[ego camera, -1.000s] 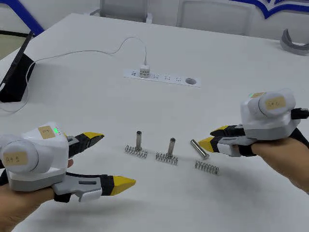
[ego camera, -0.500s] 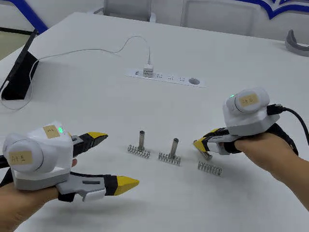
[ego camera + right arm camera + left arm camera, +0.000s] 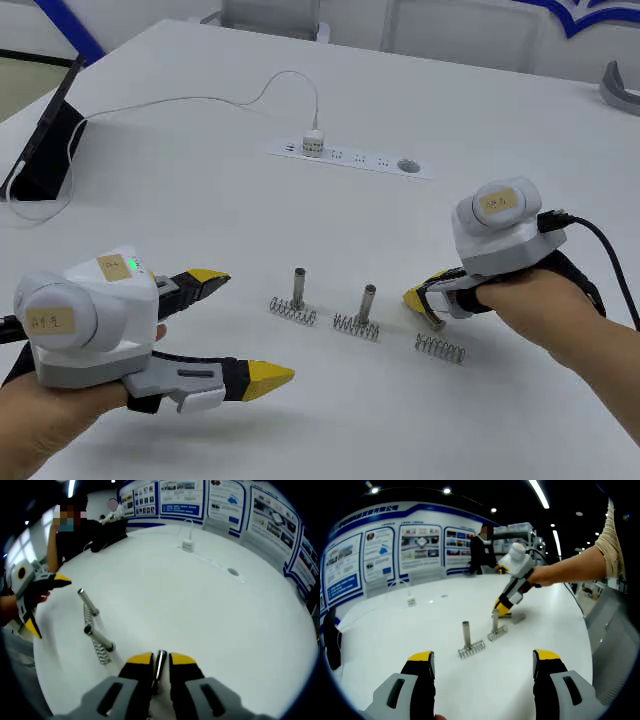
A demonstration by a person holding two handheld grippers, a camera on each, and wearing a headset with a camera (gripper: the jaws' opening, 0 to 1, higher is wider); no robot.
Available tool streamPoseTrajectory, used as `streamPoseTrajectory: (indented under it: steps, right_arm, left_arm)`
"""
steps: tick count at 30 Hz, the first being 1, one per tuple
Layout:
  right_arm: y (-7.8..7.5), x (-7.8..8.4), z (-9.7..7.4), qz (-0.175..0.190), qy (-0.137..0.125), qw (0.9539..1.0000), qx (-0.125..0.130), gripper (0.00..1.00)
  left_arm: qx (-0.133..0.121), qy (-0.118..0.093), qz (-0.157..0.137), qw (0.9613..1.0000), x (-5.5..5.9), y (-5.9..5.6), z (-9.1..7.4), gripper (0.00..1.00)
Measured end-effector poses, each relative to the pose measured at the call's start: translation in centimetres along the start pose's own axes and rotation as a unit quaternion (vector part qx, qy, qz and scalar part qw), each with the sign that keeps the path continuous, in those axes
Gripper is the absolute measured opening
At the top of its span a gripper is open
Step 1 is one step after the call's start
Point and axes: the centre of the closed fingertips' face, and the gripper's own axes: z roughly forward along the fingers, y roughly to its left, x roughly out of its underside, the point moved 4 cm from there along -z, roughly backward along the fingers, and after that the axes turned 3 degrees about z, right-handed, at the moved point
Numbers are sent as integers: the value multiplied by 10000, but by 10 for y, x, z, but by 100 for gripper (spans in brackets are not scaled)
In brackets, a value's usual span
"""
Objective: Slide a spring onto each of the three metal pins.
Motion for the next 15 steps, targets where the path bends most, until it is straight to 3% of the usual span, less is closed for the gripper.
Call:
streamPoseTrajectory:
  steps: [15]
  right_arm:
    - [0, 0, 4, 8, 196, 9998, -24, 11]
  left_arm:
    - [-8, -8, -21, 10000, 1, 0, 0, 81]
